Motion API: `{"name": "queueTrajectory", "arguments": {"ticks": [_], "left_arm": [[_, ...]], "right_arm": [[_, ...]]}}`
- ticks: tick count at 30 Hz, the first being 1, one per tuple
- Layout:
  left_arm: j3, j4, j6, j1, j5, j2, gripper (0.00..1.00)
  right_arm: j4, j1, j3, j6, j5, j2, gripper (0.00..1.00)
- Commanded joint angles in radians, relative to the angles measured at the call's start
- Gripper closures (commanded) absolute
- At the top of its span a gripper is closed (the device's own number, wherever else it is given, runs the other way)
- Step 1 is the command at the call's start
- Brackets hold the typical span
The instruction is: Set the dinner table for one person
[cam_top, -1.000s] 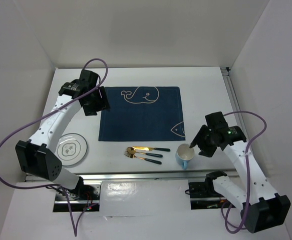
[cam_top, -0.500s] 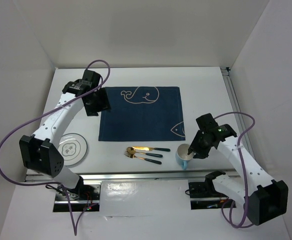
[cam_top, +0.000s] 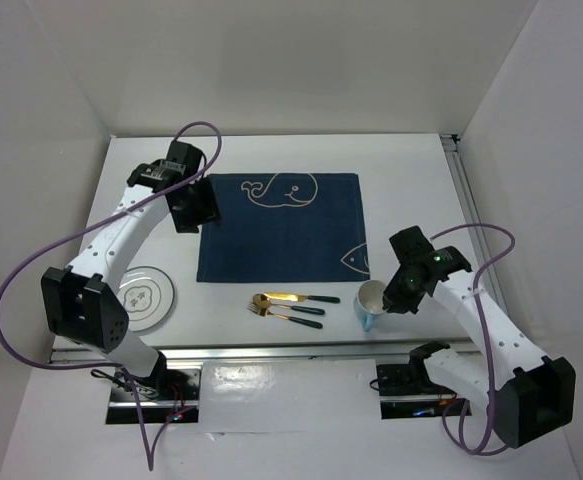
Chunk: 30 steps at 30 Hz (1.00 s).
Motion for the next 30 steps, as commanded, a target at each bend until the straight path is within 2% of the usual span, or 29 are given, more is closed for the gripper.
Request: {"name": "queueTrajectory", "arguments": {"ticks": [1, 4, 7, 13, 18, 23, 25, 30], "left_arm": [[0.008, 0.015, 0.016, -0.002, 0.015, 0.007, 0.33], [0.017, 0.015, 0.016, -0.002, 0.024, 0.007, 0.33], [0.017, 0.036, 0.007, -0.002, -0.028, -0.002, 0.33], [0.055, -0.044, 0.007, -0.002, -0.102, -0.008, 0.32], [-0.008, -0.044, -0.022, -0.002, -0.102, -0.068, 0.30], [-0.060, -0.044, -0.032, -0.002, -0.102, -0.077, 0.30], [-0.060, -0.044, -0.032, -0.002, -0.102, -0.077, 0.30], [-0.069, -0.044, -0.032, -0.002, -0.082, -0.077, 0.30]], "right_arm": [[-0.035, 0.008, 0.122, 0.045, 0.089, -0.032, 1.00], [-0.066, 0.008, 0.236, 0.000, 0.132, -0.015, 1.00], [-0.057, 0.008, 0.384, -0.068, 0.141, 0.075, 1.00], [0.047, 0.008, 0.742, -0.276, 0.143, 0.402, 1.00], [0.067, 0.008, 1.038, -0.369, 0.187, 0.755, 1.00], [0.067, 0.008, 1.315, -0.405, 0.236, 0.995, 1.00], [0.067, -0.001, 1.401, -0.405, 0.245, 1.081, 1.00], [0.115, -0.037, 1.460, -0.405, 0.221, 1.180, 1.00]]}}
